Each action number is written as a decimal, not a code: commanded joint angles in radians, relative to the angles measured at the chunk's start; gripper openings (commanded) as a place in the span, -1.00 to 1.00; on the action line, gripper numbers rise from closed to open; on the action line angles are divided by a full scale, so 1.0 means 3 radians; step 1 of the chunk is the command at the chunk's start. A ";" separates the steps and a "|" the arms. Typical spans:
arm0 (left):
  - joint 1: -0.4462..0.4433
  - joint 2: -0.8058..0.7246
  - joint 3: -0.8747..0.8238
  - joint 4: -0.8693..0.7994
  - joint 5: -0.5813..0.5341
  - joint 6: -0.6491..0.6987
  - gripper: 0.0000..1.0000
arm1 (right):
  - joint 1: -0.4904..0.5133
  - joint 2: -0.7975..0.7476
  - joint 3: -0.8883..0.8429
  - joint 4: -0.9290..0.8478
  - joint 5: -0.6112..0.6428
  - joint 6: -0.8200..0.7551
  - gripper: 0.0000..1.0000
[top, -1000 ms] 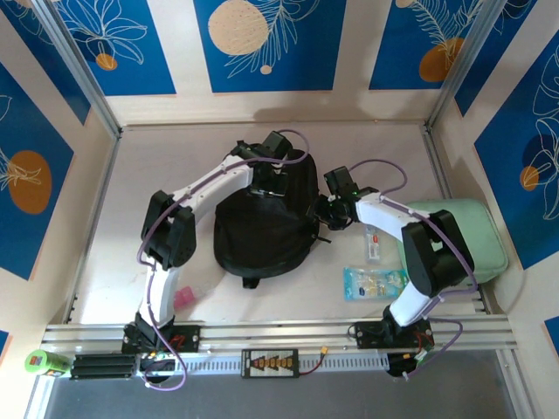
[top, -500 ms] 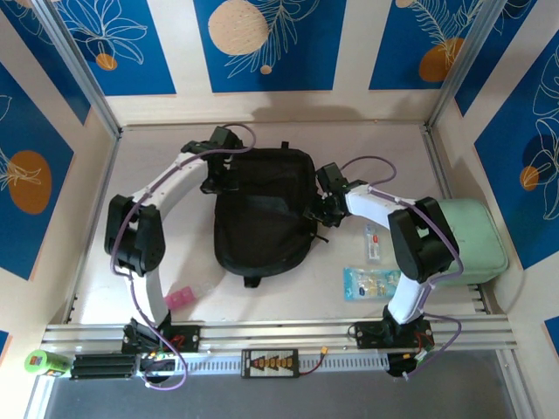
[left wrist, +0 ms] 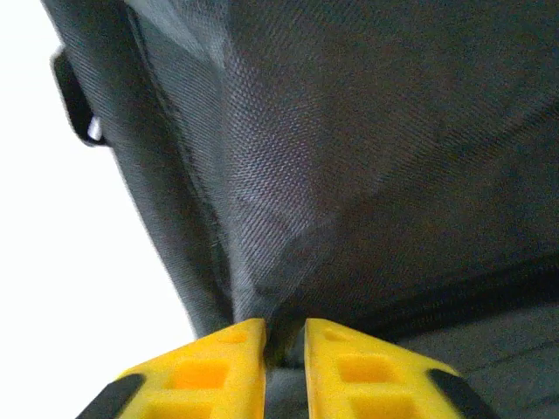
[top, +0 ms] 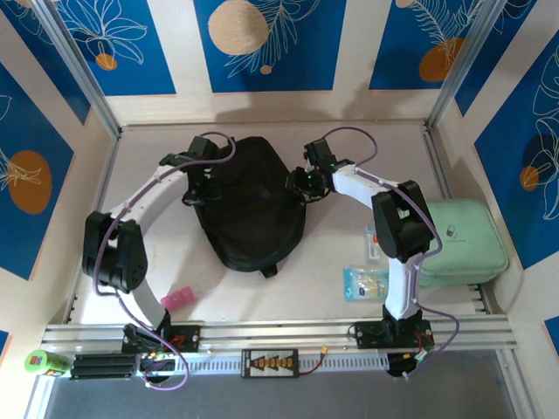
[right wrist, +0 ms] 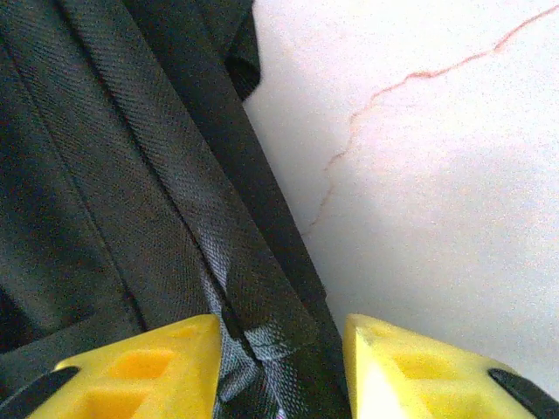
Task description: Pack books, pencil case, and school supplies into a backpack
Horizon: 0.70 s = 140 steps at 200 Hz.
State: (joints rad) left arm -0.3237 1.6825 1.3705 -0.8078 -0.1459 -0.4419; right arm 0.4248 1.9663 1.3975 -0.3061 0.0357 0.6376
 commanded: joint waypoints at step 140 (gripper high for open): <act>0.0133 -0.0930 -0.0579 0.0844 0.0209 0.0162 0.82 | -0.0851 -0.1463 -0.1493 -0.1636 0.1466 0.0664 0.62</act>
State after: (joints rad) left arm -0.2935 1.4075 1.2030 -0.5900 -0.1310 -0.4164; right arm 0.1810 1.4761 0.9276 -0.7486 0.3977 0.8059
